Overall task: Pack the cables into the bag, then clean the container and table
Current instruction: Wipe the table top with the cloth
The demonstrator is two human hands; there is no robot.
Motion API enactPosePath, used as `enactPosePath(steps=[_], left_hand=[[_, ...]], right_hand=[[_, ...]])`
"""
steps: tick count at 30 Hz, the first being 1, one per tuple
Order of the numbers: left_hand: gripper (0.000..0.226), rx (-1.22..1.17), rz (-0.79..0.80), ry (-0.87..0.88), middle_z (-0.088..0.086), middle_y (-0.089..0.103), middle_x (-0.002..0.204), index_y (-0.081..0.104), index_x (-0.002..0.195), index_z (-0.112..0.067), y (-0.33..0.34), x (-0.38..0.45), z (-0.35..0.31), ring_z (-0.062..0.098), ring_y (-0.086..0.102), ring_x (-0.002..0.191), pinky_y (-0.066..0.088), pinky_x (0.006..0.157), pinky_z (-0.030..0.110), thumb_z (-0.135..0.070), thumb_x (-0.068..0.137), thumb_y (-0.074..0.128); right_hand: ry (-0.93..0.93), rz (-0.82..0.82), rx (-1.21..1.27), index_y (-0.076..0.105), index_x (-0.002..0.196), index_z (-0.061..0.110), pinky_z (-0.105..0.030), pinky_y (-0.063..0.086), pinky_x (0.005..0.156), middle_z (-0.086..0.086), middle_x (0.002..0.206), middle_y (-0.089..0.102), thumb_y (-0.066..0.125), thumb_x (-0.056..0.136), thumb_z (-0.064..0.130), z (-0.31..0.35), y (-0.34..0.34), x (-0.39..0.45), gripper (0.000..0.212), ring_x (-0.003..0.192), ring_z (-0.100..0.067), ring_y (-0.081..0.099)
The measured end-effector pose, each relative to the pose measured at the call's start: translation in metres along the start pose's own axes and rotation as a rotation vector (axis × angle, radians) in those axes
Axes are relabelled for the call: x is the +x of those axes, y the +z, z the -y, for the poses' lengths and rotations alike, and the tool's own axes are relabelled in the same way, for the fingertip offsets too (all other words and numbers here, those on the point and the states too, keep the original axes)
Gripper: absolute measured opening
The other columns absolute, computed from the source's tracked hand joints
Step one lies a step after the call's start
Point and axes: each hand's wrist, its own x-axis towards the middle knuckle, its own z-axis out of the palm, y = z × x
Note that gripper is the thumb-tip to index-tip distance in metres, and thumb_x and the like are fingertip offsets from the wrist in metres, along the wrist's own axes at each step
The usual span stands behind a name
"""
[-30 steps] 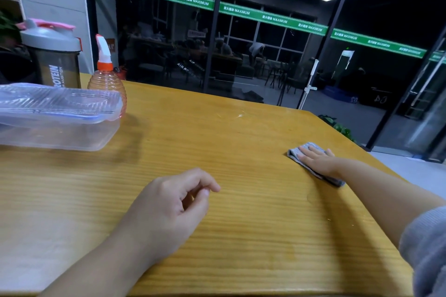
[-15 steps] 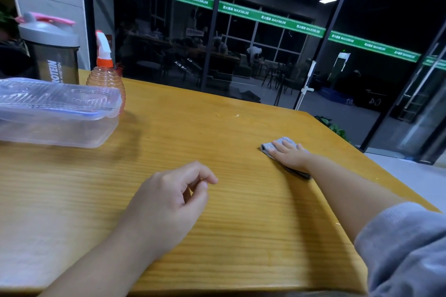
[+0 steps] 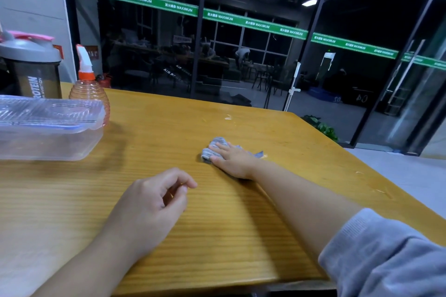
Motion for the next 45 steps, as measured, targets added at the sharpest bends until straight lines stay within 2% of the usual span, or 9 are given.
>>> enactPosePath(steps=[4, 9, 18, 21, 28, 32, 36, 40, 45], left_hand=[[0.03, 0.014, 0.021, -0.01, -0.007, 0.06, 0.056, 0.061, 0.084, -0.041, -0.001, -0.001, -0.002, 0.004, 0.041, 0.04, 0.036, 0.045, 0.021, -0.011, 0.084, 0.059], [0.035, -0.008, 0.037, -0.049, -0.004, 0.061, 0.057, 0.061, 0.082, -0.04, -0.002, -0.001, -0.003, 0.011, 0.046, 0.043, 0.042, 0.05, 0.031, -0.005, 0.085, 0.058], [0.018, 0.146, 0.021, 0.098, -0.023, 0.06, 0.088, 0.057, 0.074, -0.042, 0.008, 0.006, -0.015, -0.005, 0.051, 0.088, 0.035, 0.073, 0.005, -0.025, 0.078, 0.051], [0.014, 0.168, 0.067, 0.119, -0.024, 0.057, 0.089, 0.055, 0.084, -0.038, 0.024, 0.01, -0.027, -0.004, 0.043, 0.095, 0.026, 0.081, -0.001, -0.024, 0.085, 0.055], [0.041, 0.285, 0.231, 0.212, -0.02, 0.051, 0.098, 0.058, 0.096, -0.032, 0.069, 0.002, -0.041, 0.007, 0.046, 0.102, 0.04, 0.089, 0.03, -0.05, 0.075, 0.029], [0.029, 0.394, 0.218, 0.247, -0.019, 0.052, 0.097, 0.055, 0.095, -0.034, 0.077, -0.009, -0.038, 0.007, 0.047, 0.101, 0.044, 0.083, 0.031, -0.043, 0.078, 0.033], [0.031, 0.457, 0.203, 0.258, -0.016, 0.053, 0.098, 0.056, 0.098, -0.031, 0.078, -0.012, -0.034, 0.011, 0.051, 0.102, 0.046, 0.083, 0.034, -0.04, 0.079, 0.033], [0.033, 0.466, 0.192, 0.273, -0.017, 0.053, 0.1, 0.056, 0.101, -0.03, 0.08, -0.012, -0.033, 0.008, 0.048, 0.104, 0.044, 0.087, 0.033, -0.039, 0.08, 0.033], [0.034, 0.486, 0.17, 0.277, -0.014, 0.054, 0.098, 0.058, 0.1, -0.027, 0.08, -0.012, -0.032, 0.012, 0.051, 0.102, 0.046, 0.086, 0.034, -0.039, 0.08, 0.034]], right_hand=[[-0.105, -0.067, 0.055, 0.045, 0.139, 0.025, -0.035, 0.031, 0.108, -0.001, 0.146, 0.043, 0.034, 0.101, 0.043, 0.022, -0.005, -0.025, 0.044, 0.133, -0.022, 0.039], [-0.095, -0.042, 0.073, 0.053, 0.077, 0.014, -0.023, 0.036, 0.039, 0.0, 0.06, 0.054, 0.04, 0.094, 0.056, 0.046, -0.041, -0.063, 0.047, 0.047, -0.015, 0.048], [0.072, -0.342, 0.088, 0.059, 0.086, 0.015, -0.019, 0.034, 0.03, -0.007, 0.061, 0.059, 0.036, 0.093, 0.057, -0.01, -0.098, -0.15, 0.049, 0.058, -0.026, 0.068], [0.215, -0.415, -0.003, 0.057, 0.085, 0.007, -0.023, 0.039, 0.033, -0.008, 0.062, 0.063, 0.033, 0.095, 0.056, -0.038, -0.102, -0.178, 0.056, 0.032, -0.015, 0.051], [0.467, -0.507, 0.114, 0.045, 0.07, 0.008, -0.026, 0.039, 0.033, -0.007, 0.053, 0.058, 0.029, 0.098, 0.051, -0.063, -0.077, -0.237, 0.054, 0.023, -0.017, 0.042], [0.601, -0.445, 0.11, 0.043, 0.066, 0.012, -0.031, 0.042, 0.049, 0.001, 0.044, 0.052, 0.026, 0.099, 0.049, -0.075, -0.039, -0.243, 0.053, 0.044, -0.02, 0.053], [0.677, -0.401, 0.112, 0.056, 0.094, 0.008, -0.034, 0.037, 0.075, -0.011, 0.092, 0.06, 0.02, 0.103, 0.037, -0.093, -0.007, -0.231, 0.047, 0.098, -0.03, 0.056], [0.686, -0.358, 0.179, 0.038, 0.14, 0.006, -0.039, 0.017, 0.11, -0.011, 0.149, 0.036, 0.015, 0.105, 0.029, -0.098, 0.002, -0.217, 0.048, 0.14, -0.03, 0.022], [0.684, -0.329, 0.301, 0.022, 0.15, 0.02, -0.036, 0.001, 0.117, 0.003, 0.159, 0.015, 0.012, 0.103, 0.041, -0.101, 0.005, -0.202, 0.053, 0.147, -0.02, 0.003]])
